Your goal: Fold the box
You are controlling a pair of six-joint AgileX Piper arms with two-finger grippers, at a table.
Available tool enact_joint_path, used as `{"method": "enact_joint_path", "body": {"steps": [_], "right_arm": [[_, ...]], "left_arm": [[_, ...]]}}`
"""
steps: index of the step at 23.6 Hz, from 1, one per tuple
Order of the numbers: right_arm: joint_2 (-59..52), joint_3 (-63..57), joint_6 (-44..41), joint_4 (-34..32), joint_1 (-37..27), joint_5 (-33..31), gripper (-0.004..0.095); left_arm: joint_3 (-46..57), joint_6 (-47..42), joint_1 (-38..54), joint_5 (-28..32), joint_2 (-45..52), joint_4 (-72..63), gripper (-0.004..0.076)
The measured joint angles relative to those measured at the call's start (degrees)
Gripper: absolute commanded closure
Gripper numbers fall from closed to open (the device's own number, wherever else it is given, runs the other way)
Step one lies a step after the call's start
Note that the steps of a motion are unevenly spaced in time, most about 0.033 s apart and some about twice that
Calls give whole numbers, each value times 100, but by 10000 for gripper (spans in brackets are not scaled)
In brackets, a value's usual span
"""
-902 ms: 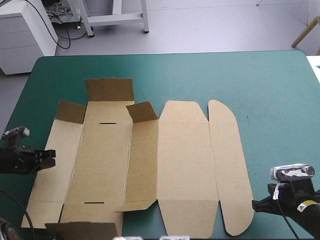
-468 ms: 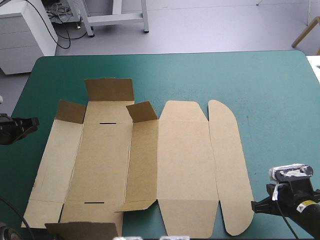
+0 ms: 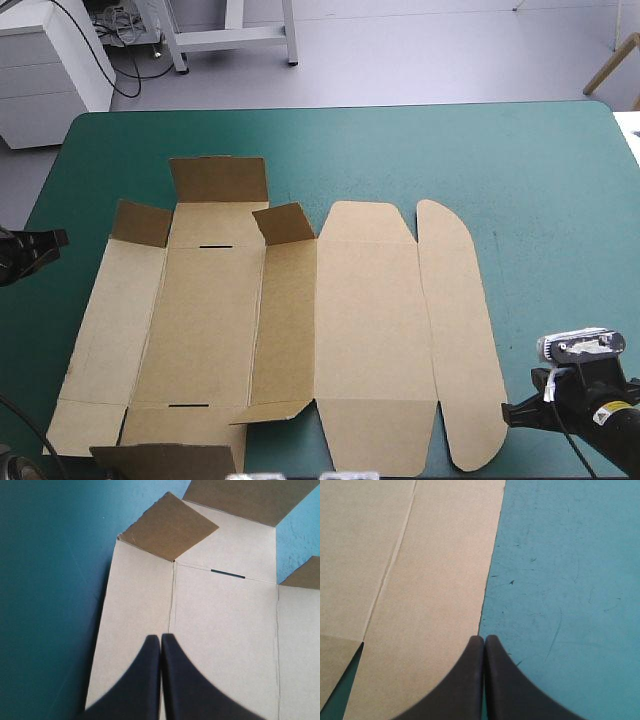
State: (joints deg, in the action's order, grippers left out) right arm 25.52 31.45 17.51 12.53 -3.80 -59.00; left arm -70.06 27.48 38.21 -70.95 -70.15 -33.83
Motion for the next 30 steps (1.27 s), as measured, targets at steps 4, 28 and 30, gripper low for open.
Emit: {"method": "enact_joint_path", "body": {"steps": [4, 28, 30], "right_arm": [[0, 0, 0, 0, 0, 0, 927], [0, 0, 0, 0, 0, -7, 927], [0, 0, 0, 0, 0, -7, 928]], "left_arm": [[0, 16, 0, -7, 0, 166, 734], [0, -73, -267, -34, -17, 810, 180], [-12, -201, -267, -34, -118, 956, 206]]}}
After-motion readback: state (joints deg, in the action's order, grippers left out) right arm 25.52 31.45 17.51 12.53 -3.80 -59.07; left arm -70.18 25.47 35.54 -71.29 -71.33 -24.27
